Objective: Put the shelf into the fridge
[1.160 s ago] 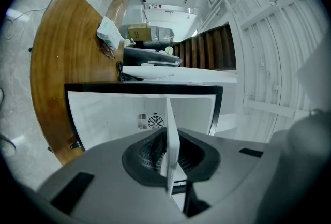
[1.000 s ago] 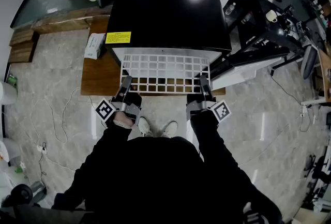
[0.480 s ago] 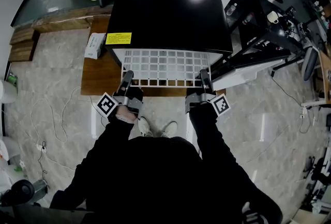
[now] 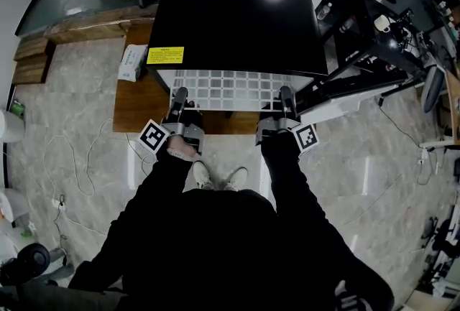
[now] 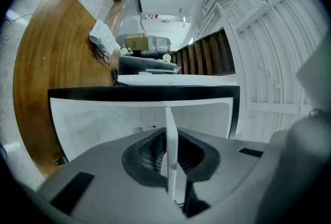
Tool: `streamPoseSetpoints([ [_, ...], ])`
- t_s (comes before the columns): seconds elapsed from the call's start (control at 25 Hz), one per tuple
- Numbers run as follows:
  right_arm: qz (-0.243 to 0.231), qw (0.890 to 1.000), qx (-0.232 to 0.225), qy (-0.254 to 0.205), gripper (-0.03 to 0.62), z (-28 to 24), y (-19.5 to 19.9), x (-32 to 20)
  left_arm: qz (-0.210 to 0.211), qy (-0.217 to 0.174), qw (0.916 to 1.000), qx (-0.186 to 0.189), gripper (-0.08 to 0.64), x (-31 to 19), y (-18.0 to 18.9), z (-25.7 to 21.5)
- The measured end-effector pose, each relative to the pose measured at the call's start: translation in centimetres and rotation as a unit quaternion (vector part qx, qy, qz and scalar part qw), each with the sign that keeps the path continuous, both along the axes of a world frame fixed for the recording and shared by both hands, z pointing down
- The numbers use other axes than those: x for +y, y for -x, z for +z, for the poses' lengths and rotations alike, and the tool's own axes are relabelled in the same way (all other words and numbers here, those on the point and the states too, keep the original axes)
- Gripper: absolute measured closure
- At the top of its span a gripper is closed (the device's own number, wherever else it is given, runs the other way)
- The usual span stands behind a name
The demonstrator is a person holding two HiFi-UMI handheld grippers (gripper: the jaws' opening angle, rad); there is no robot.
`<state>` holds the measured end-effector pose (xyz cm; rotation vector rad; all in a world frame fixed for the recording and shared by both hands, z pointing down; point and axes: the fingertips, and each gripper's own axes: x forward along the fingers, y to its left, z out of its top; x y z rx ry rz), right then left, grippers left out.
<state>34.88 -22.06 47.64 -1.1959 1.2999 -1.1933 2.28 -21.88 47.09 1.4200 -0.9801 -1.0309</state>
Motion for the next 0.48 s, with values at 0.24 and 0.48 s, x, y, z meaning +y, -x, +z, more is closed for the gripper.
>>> streamPoseSetpoints([
  [0.24, 0.018, 1.0, 0.007, -0.005, 0.56, 0.0, 0.2, -2.2, -0.024, -0.006, 0.9996, -0.01, 0.529, -2.2, 0.4, 0.0],
  [0.48, 0.036, 0.999, 0.008, -0.007, 0.56, -0.2, 0.1, -4.0, -0.041, -0.009, 0.9991, -0.006, 0.528, -4.0, 0.2, 0.1],
])
